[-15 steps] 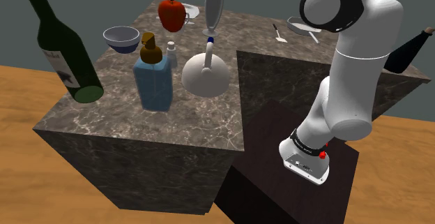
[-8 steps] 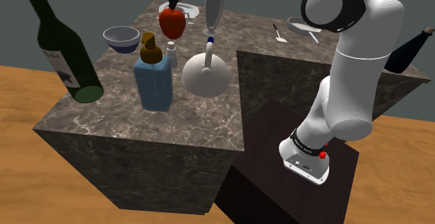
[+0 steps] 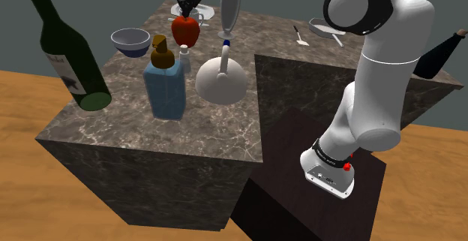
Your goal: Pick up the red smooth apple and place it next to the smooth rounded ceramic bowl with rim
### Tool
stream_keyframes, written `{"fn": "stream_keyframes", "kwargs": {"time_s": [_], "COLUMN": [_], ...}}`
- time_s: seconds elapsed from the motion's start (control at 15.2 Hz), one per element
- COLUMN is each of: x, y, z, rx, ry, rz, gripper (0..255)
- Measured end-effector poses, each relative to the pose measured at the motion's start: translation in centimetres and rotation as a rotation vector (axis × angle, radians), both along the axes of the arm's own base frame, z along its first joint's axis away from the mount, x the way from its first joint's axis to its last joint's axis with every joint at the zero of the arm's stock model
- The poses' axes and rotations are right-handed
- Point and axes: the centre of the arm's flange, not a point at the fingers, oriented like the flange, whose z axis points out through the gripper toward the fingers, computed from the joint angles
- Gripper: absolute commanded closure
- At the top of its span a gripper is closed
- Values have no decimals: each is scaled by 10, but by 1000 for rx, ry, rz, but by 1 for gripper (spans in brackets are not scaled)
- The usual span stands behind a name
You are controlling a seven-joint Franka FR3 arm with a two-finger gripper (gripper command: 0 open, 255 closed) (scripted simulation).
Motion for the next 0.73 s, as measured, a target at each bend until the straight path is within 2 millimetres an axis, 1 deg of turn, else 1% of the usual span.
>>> {"fn": "stream_keyframes", "kwargs": {"time_s": [0.2, 0.26, 0.66, 0.73], "x": [0, 0, 0, -2], "y": [0, 0, 0, 0], "z": [0, 0, 0, 6], "rx": [0, 0, 0, 0], "ry": [0, 0, -1, -1], "rz": [0, 0, 0, 0], "gripper": [255, 0, 0, 0]}}
